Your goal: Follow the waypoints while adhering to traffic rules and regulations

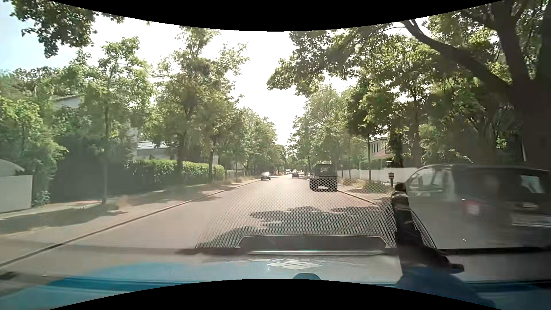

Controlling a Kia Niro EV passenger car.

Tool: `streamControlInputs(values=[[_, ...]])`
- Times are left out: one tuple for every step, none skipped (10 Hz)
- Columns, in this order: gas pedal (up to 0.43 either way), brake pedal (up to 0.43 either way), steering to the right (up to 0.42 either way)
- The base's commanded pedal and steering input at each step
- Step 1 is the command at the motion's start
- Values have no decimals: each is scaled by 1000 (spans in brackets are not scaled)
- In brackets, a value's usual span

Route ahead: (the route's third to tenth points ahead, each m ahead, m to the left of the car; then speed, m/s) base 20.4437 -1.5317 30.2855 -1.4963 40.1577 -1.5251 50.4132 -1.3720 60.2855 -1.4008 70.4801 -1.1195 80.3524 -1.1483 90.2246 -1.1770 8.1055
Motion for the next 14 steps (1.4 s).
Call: streamControlInputs(values=[[240, 0, -1], [260, 0, -1], [260, 0, -1], [260, 0, -1], [260, 0, -1], [260, 0, 0], [248, 0, 0], [240, 0, 0], [228, 0, -1], [209, 0, -1], [209, 0, -1], [197, 0, -1], [197, 0, -1], [189, 0, -2]])
